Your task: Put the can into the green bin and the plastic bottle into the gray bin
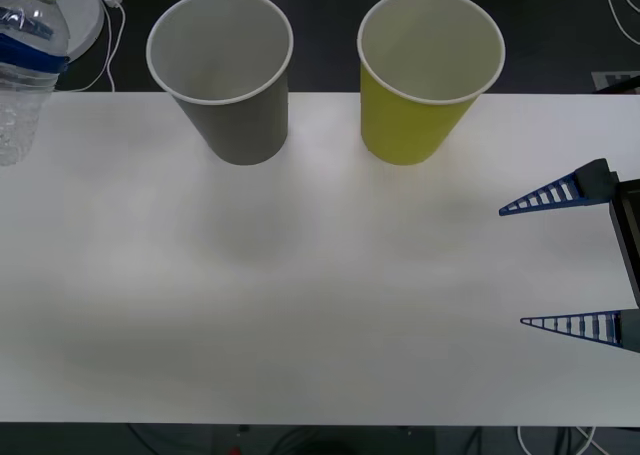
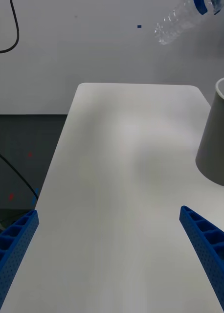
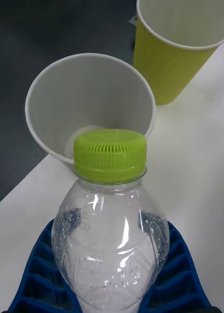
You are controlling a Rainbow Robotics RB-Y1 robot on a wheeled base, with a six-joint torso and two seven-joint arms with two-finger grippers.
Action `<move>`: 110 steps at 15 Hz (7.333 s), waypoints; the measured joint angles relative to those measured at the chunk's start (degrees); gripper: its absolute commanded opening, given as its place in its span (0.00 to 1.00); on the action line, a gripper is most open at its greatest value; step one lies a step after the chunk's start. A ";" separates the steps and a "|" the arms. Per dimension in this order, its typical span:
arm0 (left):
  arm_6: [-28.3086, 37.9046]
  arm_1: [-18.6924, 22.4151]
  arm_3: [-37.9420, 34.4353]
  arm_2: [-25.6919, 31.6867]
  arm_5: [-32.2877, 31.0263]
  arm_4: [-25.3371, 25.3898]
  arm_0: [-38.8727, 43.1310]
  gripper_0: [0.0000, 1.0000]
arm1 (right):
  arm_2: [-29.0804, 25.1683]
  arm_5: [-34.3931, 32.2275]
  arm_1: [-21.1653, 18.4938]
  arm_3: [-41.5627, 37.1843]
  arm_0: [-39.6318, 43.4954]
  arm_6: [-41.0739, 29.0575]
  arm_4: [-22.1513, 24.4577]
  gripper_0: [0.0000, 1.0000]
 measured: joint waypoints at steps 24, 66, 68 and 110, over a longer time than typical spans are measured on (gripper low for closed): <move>-3.64 -9.44 37.36 -43.51 -0.45 -6.90 -49.43 0.00 | 0.00 0.00 0.00 0.00 0.00 0.00 0.00 1.00; -7.33 -27.41 58.40 -49.15 2.17 -15.38 -62.91 1.00 | 0.00 0.00 0.00 0.00 0.00 0.00 0.00 1.00; -7.42 -25.70 54.46 -49.15 2.19 -14.46 -60.72 1.00 | 0.00 0.00 0.00 0.00 0.00 0.00 0.00 1.00; -43.03 5.06 2.72 -17.95 13.80 26.89 12.14 1.00 | 0.00 0.00 0.00 0.00 0.00 0.00 0.01 1.00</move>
